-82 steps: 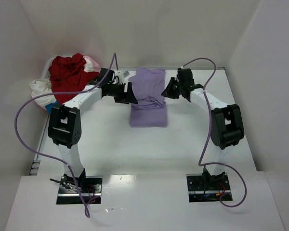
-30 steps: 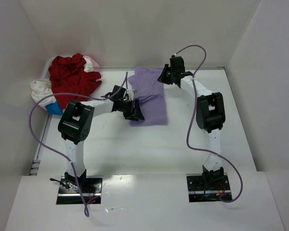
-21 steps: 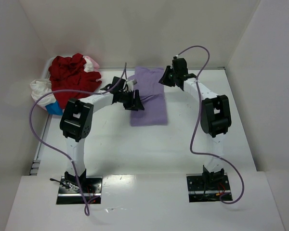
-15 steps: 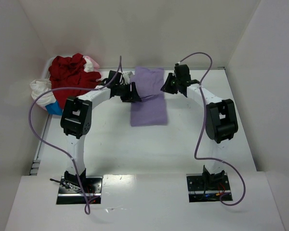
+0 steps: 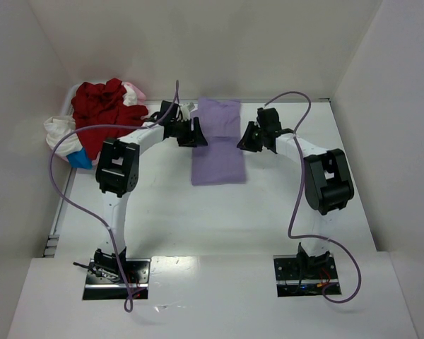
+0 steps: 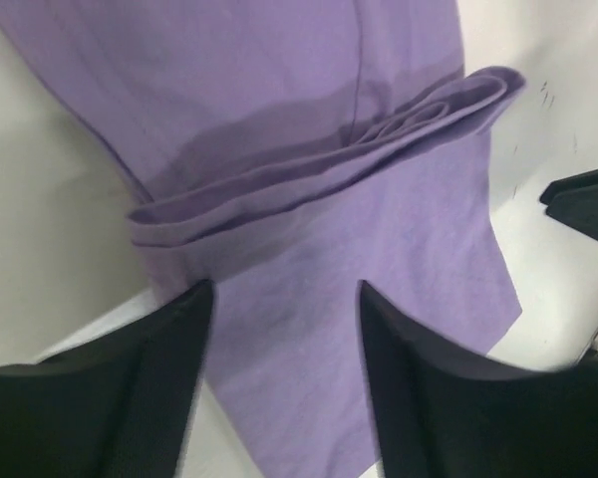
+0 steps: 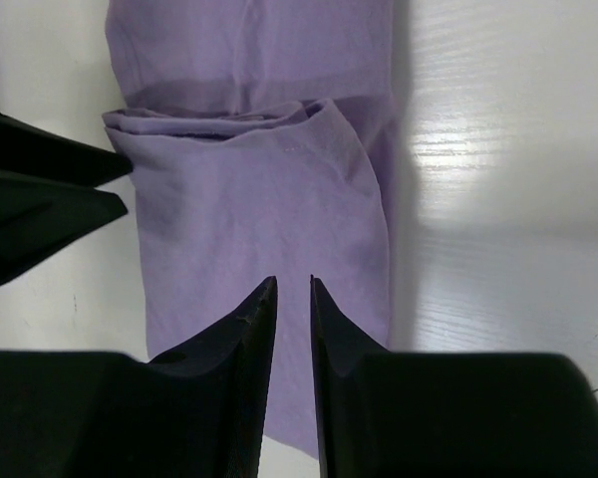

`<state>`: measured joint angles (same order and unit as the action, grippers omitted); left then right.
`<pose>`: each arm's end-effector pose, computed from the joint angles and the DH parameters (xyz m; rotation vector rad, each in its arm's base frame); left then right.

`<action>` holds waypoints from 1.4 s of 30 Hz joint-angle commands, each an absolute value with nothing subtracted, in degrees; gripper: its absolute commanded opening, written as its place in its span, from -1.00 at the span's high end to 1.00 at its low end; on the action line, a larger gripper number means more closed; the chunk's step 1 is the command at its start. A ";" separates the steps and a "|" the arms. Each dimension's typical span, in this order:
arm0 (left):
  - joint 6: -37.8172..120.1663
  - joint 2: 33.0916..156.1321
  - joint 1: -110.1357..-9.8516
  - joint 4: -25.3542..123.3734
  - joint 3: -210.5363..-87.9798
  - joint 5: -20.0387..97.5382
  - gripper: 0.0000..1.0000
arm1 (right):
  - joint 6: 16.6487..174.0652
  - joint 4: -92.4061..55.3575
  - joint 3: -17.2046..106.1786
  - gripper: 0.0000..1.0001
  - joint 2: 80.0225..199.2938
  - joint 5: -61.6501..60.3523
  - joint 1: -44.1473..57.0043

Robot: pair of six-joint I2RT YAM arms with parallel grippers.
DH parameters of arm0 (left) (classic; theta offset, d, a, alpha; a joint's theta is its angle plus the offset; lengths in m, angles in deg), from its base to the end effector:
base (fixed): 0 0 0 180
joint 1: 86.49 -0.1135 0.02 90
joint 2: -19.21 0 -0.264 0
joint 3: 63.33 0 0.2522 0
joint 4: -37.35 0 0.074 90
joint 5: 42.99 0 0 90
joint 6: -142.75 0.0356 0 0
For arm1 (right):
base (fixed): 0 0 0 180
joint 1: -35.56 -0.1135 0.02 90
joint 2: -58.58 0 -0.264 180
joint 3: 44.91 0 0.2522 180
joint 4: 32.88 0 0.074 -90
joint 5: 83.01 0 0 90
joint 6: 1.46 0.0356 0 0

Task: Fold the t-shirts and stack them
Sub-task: Fold the folded rectangular tshirt in 1/3 of the way, then grab one side of the 2/3 rectangular tshirt with both arms

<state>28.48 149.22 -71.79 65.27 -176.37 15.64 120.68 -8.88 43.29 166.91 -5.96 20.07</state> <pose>0.4837 -0.1461 0.1684 0.0788 2.4174 -0.9688 0.4005 0.1193 0.2016 0.2348 2.4056 0.6632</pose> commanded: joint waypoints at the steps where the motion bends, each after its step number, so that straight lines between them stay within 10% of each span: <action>1: 29.10 149.47 -72.95 64.74 -178.95 15.02 -0.43 | 120.97 -11.91 41.54 0.49 164.05 -6.72 19.74; 5: 30.61 145.60 -73.57 65.35 -177.38 15.02 -0.99 | 120.45 -11.30 39.17 0.28 162.82 -5.41 19.74; 20: 27.97 125.56 -68.49 64.48 -149.53 17.74 -1.00 | 123.43 -11.82 25.29 -0.92 154.20 -6.19 15.17; 34: 25.07 121.69 -62.94 63.24 -141.52 30.40 -1.00 | 124.58 -11.91 23.44 -0.82 154.20 -1.62 12.70; 42: 22.43 123.44 -62.94 57.44 -140.11 28.39 -1.00 | 125.10 -11.91 22.38 -0.43 154.72 -0.21 12.70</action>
<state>23.89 123.85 -62.90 60.89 -140.51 29.27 124.88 -10.06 22.70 156.53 -1.87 13.01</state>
